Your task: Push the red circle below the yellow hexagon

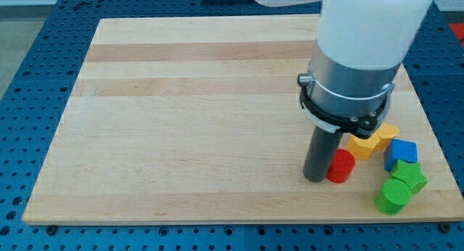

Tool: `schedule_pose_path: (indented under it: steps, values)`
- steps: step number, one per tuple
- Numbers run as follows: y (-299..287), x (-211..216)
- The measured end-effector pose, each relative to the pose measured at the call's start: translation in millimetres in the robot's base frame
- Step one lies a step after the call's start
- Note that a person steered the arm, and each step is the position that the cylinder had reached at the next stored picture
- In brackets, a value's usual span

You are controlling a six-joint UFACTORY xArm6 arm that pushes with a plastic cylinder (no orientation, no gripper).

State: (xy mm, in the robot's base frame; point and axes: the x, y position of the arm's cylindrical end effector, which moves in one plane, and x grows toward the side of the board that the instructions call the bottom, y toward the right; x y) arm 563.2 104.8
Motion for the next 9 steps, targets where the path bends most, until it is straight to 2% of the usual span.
schedule_pose_path:
  steps: [9]
  values:
    - [57,13]
